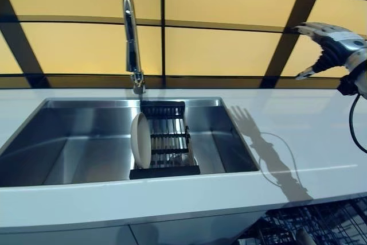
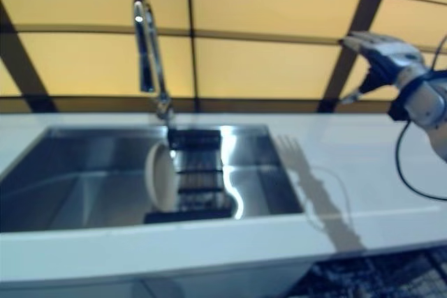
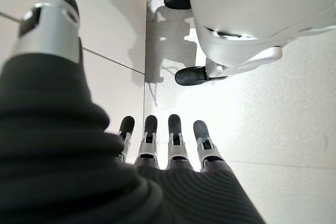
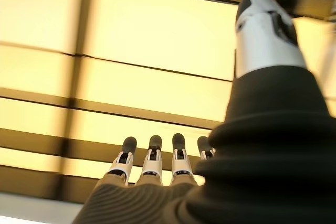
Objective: Take plates into dishwasher
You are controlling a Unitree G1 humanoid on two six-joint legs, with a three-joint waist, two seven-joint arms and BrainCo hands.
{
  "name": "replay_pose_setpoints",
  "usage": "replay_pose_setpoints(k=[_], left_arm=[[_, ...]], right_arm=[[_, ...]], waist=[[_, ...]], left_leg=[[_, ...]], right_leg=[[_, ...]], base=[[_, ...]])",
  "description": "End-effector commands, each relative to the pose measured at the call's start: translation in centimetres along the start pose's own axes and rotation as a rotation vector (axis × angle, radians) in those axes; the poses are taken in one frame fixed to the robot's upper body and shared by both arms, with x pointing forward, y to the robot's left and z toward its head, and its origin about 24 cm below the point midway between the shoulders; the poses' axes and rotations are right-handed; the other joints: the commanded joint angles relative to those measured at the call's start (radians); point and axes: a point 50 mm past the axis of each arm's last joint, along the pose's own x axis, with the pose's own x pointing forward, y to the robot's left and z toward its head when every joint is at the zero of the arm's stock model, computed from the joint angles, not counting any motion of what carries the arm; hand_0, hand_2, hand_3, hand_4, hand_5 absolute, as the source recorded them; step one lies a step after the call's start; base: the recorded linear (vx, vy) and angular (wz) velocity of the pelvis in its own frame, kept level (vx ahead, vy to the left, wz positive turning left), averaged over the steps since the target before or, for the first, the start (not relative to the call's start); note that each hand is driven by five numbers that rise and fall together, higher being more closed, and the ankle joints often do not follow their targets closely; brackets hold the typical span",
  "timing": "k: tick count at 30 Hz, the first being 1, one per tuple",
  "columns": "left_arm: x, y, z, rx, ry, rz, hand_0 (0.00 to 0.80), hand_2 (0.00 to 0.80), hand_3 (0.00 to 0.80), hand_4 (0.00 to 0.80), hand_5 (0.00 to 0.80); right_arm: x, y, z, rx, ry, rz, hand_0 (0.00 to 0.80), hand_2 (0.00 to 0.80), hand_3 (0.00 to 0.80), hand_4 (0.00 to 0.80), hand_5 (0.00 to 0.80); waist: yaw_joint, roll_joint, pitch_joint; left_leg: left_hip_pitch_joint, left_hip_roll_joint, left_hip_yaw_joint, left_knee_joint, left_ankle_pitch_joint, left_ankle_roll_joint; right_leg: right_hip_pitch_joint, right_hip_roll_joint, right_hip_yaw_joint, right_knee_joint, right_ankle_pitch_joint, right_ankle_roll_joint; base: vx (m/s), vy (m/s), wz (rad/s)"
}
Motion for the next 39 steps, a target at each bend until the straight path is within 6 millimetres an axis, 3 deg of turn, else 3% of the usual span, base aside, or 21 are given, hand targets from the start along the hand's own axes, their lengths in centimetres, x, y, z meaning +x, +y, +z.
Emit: replay_pose_setpoints(k=[1, 15, 39], left_arm=[[-0.1, 1.2, 0.0, 0.010, 0.011, 0.035, 0.000, 0.000, 0.000, 0.000, 0.000], [-0.1, 1.1, -0.6, -0.035, 0.017, 0.040, 0.000, 0.000, 0.000, 0.000, 0.000], [-0.1, 1.0, -0.8, -0.054, -0.001, 0.040, 0.000, 0.000, 0.000, 0.000, 0.000]], right_arm=[[0.9, -2.0, 1.4, -0.072, -0.101, -0.099, 0.000, 0.000, 0.000, 0.000, 0.000], [1.7, -1.1, 6.9, -0.053, -0.381, -0.050, 0.000, 0.000, 0.000, 0.000, 0.000], [1.9, 0.0, 12.6, 0.020, -0.591, 0.058, 0.000, 0.000, 0.000, 0.000, 0.000]], waist=[[0.030, -0.059, -0.017], [0.087, -0.067, -0.010], [0.139, -0.075, 0.019]], left_leg=[[-0.008, -0.024, -0.075, -0.002, -0.028, -0.007], [-0.037, -0.019, -0.114, -0.002, -0.008, -0.020], [-0.041, -0.009, -0.131, -0.002, -0.004, -0.028]], right_leg=[[0.038, -0.012, -0.036, 0.002, -0.006, 0.090], [0.044, -0.029, -0.107, 0.002, -0.015, 0.090], [0.053, -0.048, -0.161, 0.002, -0.023, 0.089]], base=[[0.007, -0.006, 0.22], [-0.002, -0.002, 0.15], [-0.002, 0.002, 0.07]])
